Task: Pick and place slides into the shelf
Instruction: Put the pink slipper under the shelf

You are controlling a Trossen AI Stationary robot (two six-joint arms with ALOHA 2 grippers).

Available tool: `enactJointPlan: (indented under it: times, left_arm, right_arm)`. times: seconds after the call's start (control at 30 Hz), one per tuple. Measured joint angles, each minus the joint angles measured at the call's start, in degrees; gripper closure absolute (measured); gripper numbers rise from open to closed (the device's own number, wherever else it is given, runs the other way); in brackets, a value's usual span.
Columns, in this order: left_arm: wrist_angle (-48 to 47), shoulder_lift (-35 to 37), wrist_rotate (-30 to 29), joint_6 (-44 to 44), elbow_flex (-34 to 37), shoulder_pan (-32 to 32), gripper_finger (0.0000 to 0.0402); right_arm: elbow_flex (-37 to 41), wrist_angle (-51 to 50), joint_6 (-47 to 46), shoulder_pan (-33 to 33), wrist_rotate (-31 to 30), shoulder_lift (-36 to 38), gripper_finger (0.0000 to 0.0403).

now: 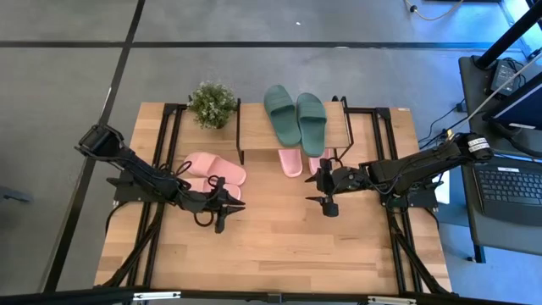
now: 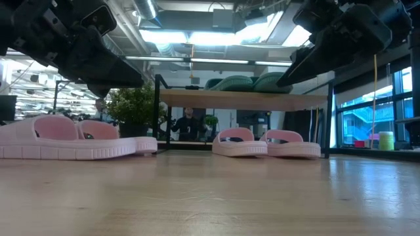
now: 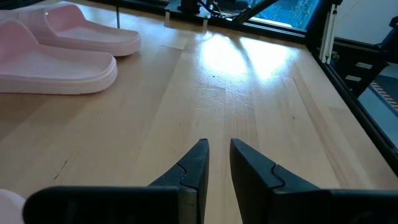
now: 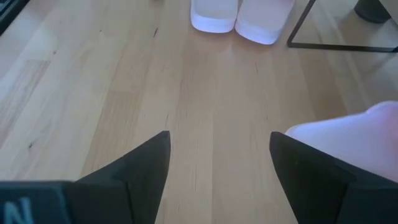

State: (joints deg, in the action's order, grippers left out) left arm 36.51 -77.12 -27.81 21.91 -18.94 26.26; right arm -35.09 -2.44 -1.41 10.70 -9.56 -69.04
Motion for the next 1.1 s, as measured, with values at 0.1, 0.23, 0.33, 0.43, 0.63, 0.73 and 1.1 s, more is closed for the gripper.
enactJointPlan:
  times: [0.1, 0.23, 0.33, 0.43, 0.63, 0.73, 1.1]
  left_arm:
    - [0.0, 0.0, 0.0, 0.0, 0.0, 0.0, 0.0344]
    - [0.0, 0.0, 0.0, 0.0, 0.0, 0.0, 0.0344]
    - [0.0, 0.0, 0.0, 0.0, 0.0, 0.0, 0.0344]
    - [0.1, 0.0, 0.0, 0.0, 0.0, 0.0, 0.0344]
    - [0.2, 0.0, 0.0, 0.3, 0.0, 0.0, 0.0344]
    - [0.5, 0.0, 0.2, 0.3, 0.0, 0.0, 0.0344]
    - [-34.8, 1.5, -5.6, -6.6, -19.0, 4.2, 0.0344]
  right_arm:
    - [0.0, 0.0, 0.0, 0.0, 0.0, 0.0, 0.0129]
    - [0.0, 0.0, 0.0, 0.0, 0.0, 0.0, 0.0129]
    - [0.0, 0.0, -0.3, 0.0, 0.0, 0.0, 0.0129]
    - [0.0, 0.0, -2.1, 0.0, 0.0, 0.0, 0.0129]
    - [0.0, -0.2, -2.9, 0.0, 0.0, 0.0, 0.0129]
    - [0.0, -0.2, -2.8, 0.0, 0.0, 0.0, 0.0129]
    - [0.0, -0.2, -2.8, 0.0, 0.0, 0.0, 0.0129]
